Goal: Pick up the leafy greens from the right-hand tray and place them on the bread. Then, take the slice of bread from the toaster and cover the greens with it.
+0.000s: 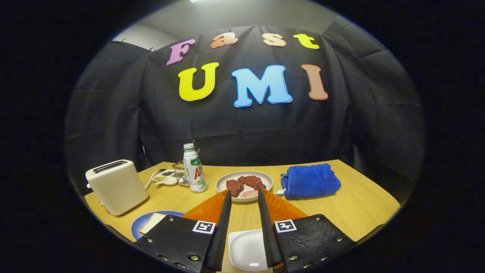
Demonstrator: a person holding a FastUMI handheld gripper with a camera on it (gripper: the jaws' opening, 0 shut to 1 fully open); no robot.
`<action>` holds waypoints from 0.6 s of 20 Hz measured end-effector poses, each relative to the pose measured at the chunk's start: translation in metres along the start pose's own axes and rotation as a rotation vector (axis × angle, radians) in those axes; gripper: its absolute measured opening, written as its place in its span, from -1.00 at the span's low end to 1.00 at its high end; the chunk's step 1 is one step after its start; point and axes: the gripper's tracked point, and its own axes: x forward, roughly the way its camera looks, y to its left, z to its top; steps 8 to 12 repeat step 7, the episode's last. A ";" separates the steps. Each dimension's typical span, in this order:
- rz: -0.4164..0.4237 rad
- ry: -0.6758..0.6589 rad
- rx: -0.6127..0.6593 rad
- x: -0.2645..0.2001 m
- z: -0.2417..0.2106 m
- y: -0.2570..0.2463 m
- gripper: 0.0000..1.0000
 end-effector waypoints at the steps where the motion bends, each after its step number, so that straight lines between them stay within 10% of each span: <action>1: -0.002 -0.020 -0.007 0.002 0.003 -0.011 -0.16; 12: -0.091 -0.100 -0.048 -0.030 0.014 -0.094 -0.16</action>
